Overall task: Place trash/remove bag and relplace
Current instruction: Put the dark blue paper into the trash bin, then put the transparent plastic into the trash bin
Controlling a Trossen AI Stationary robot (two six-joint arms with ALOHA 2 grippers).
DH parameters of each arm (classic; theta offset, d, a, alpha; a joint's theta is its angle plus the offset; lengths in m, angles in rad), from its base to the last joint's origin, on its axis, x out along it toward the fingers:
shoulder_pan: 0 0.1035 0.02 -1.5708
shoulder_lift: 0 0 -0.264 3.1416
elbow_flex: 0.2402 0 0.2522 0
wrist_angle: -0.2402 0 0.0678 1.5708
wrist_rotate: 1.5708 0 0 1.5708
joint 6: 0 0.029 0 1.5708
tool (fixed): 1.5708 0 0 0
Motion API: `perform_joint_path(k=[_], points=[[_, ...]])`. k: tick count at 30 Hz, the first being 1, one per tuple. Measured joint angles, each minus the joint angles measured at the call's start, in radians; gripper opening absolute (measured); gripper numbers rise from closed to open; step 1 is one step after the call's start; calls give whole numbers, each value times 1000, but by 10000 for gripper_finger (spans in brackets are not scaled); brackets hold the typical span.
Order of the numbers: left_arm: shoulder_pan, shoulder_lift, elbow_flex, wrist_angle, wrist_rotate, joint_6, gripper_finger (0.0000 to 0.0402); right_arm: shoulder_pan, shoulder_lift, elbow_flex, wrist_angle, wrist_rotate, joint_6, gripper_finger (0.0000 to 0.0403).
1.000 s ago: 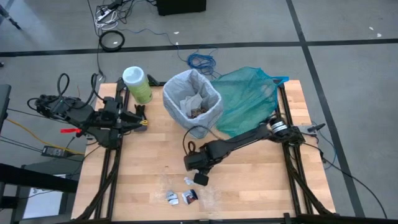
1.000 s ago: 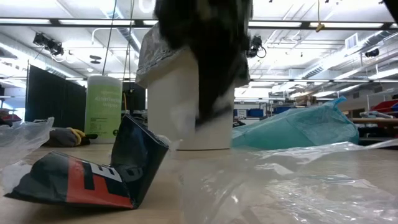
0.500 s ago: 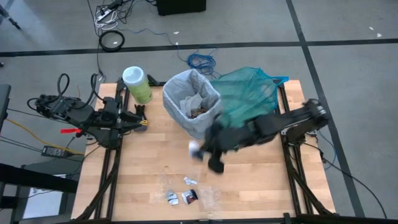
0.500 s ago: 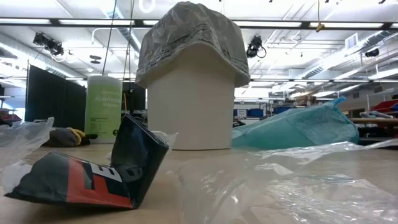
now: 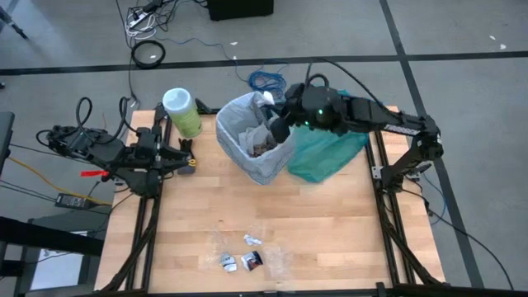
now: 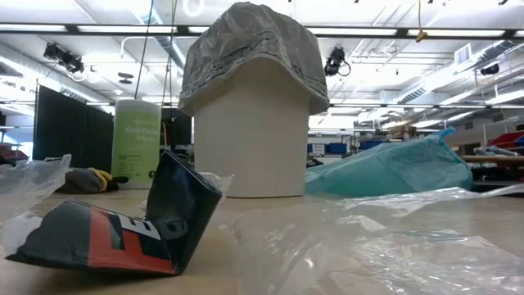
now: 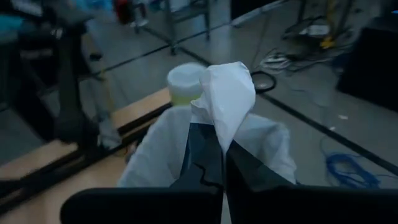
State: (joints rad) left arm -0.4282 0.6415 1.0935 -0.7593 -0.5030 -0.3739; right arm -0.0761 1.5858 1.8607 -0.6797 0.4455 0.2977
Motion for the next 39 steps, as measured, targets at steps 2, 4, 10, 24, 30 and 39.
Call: perform_joint_path(k=[2,4,10,24,30,39], points=[[0,0,0,0,0,0,126,-33,14,1,10,-68,-11,6],[0,0,0,1,0,-1,126,-57,34,1,2,-124,-11,17],[0,0,0,0,0,-4,126,-82,71,0,-51,-198,-30,98],[0,0,0,-3,-4,-1,126,-27,48,6,-32,-417,80,285],[0,0,0,-4,-5,-1,126,160,66,5,-188,-674,274,266],[0,0,0,-29,-10,0,126,488,178,-165,-277,-339,287,248]])
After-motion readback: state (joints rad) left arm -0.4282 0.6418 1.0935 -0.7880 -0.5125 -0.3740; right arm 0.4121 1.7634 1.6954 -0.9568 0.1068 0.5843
